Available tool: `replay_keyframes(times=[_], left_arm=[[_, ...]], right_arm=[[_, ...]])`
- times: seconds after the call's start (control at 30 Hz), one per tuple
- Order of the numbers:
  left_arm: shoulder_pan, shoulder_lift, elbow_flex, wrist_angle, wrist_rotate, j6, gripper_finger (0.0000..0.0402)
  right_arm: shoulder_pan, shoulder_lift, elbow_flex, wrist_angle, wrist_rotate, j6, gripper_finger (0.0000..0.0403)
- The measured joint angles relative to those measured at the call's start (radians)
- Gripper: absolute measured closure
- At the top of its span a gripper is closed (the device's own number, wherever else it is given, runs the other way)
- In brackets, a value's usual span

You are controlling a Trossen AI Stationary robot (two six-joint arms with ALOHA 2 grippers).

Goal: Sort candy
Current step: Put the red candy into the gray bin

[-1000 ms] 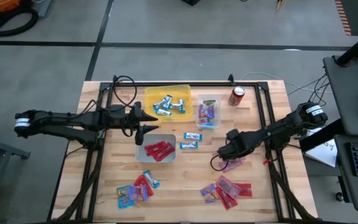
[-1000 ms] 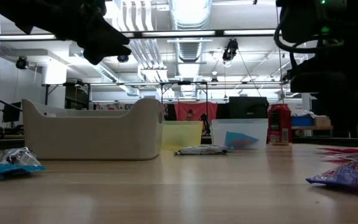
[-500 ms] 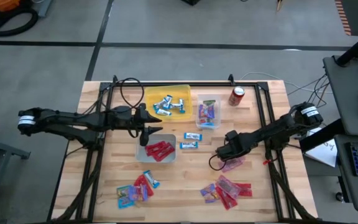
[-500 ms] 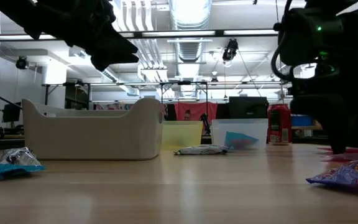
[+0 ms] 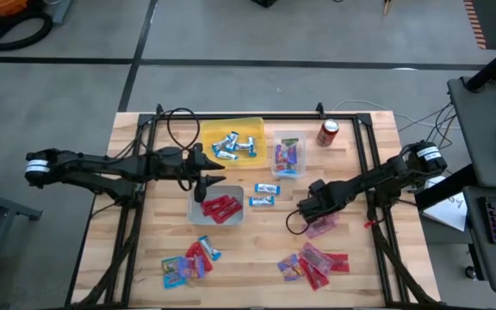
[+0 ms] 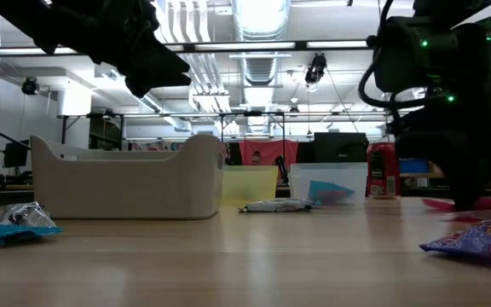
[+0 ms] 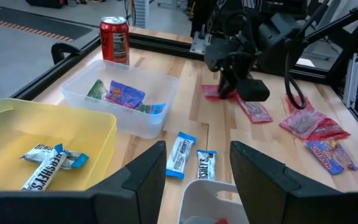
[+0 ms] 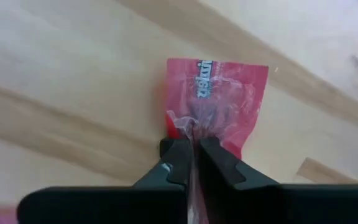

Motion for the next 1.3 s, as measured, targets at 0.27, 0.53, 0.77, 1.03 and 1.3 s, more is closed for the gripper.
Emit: replay_keyframes(times=[0.27,0.53,0.77,1.03,1.3], left_arm=[[-0.034,0.0,0.0,0.001,-0.001,-0.005,0.024],[-0.109,0.001,0.0,0.059,-0.001,0.002,0.024],[-0.138,0.023,0.0,0.091,-0.001,0.007,0.024],[-0.139,0.057,0.0,0.129,-0.002,0.007,0.024],[-0.139,0.079,0.0,0.15,-0.002,0.006,0.024]], right_arm=[[0.02,-0.116,0.009,0.02,0.094,-0.024,0.0394],[0.093,-0.328,0.009,0.277,0.279,-0.171,0.0395],[0.096,-0.347,0.01,0.346,0.364,-0.192,0.0394],[0.048,-0.216,0.035,0.046,0.232,0.032,0.0394],[0.036,-0.118,0.084,0.072,0.138,0.037,0.0376]])
